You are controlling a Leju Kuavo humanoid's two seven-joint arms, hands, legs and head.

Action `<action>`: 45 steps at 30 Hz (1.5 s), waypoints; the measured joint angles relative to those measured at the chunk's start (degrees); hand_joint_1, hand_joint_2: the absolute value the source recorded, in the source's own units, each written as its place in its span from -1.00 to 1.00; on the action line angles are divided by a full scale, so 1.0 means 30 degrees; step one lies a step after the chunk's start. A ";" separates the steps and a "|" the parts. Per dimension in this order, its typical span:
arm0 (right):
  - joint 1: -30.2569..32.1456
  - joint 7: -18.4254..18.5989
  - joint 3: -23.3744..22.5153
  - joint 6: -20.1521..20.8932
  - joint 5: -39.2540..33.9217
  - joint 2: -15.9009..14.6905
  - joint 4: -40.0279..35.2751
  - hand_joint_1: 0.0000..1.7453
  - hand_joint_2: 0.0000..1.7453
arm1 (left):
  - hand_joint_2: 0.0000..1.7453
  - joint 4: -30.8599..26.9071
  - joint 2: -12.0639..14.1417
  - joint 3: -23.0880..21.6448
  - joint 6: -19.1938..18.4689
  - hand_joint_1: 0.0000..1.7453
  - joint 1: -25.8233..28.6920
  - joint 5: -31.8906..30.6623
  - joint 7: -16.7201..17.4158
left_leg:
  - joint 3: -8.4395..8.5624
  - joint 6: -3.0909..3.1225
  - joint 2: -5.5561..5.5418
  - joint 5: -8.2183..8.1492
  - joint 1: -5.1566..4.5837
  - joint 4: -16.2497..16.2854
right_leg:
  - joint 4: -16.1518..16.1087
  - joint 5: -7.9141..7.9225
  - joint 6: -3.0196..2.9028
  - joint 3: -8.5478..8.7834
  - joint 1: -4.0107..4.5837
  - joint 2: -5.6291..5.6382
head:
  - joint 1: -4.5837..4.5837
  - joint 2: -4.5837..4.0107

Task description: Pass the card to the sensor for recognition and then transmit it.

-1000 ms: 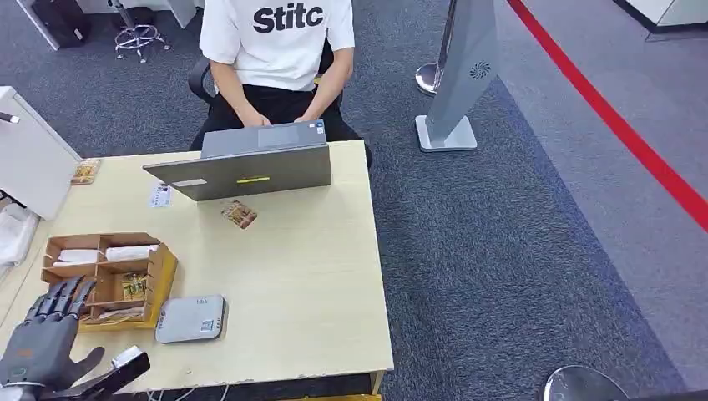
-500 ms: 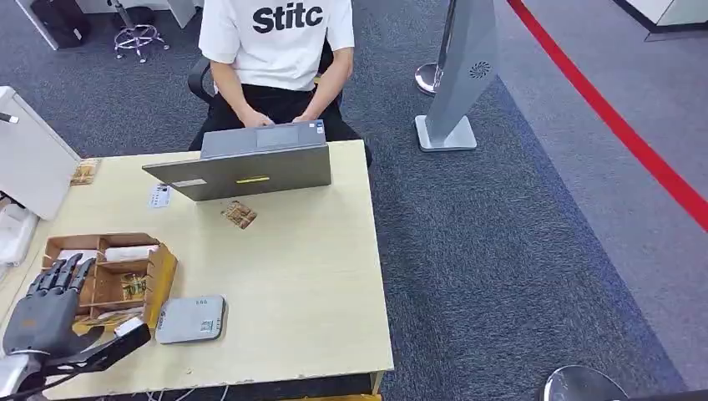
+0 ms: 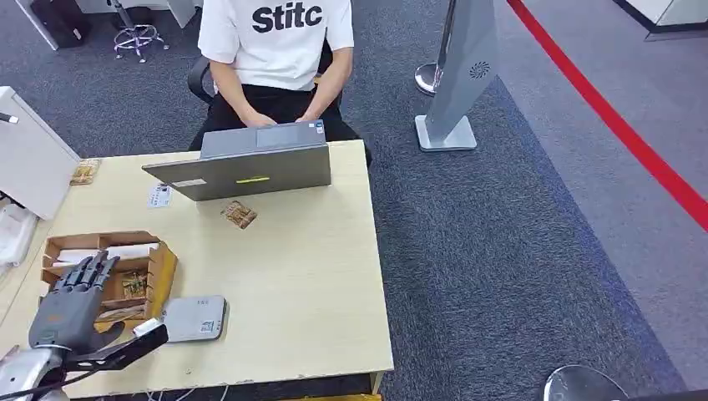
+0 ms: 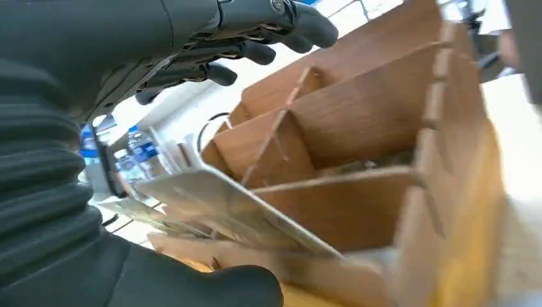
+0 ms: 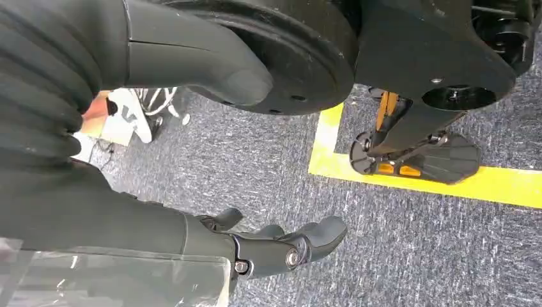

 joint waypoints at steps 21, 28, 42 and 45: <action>0.0002 0.0000 0.0000 -0.0007 -0.0044 0.0000 0.0000 -1.00 1.00 | 1.00 -0.1173 0.0715 -0.0751 0.0072 -1.00 0.1300 0.0168 0.0044 | -0.0001 -0.0001 0.0000 0.0000 0.0003 -0.0001 | 0.0001 -0.0003 -0.0001 0.0000 0.0005 -0.0002 | 0.0000 0.0000; 0.0003 0.0000 0.0000 -0.0007 -0.0037 0.0000 0.0000 -1.00 1.00 | 1.00 -0.1414 0.0620 -0.0759 0.0080 -1.00 0.1302 0.0139 0.0044 | 0.0000 -0.0001 0.0000 -0.0001 0.0005 -0.0002 | 0.0001 -0.0003 -0.0001 -0.0001 0.0005 -0.0002 | 0.0000 0.0000; 0.0002 0.0015 0.0000 -0.0007 -0.0023 0.0000 0.0000 -1.00 1.00 | 1.00 -0.1509 0.0518 -0.0759 0.0539 -1.00 0.1300 -0.0014 0.0248 | -0.0001 -0.0001 0.0000 0.0000 0.0004 -0.0001 | 0.0001 -0.0003 -0.0001 -0.0001 0.0005 -0.0002 | 0.0000 0.0000; 0.0002 0.0015 0.0000 -0.0014 -0.0015 0.0000 0.0000 -1.00 1.00 | 1.00 -0.1567 0.0452 -0.0759 0.0619 -1.00 0.1296 -0.0043 0.0321 | 0.0000 -0.0001 0.0000 0.0000 0.0004 -0.0002 | 0.0001 -0.0003 -0.0001 -0.0001 0.0005 -0.0002 | 0.0000 0.0000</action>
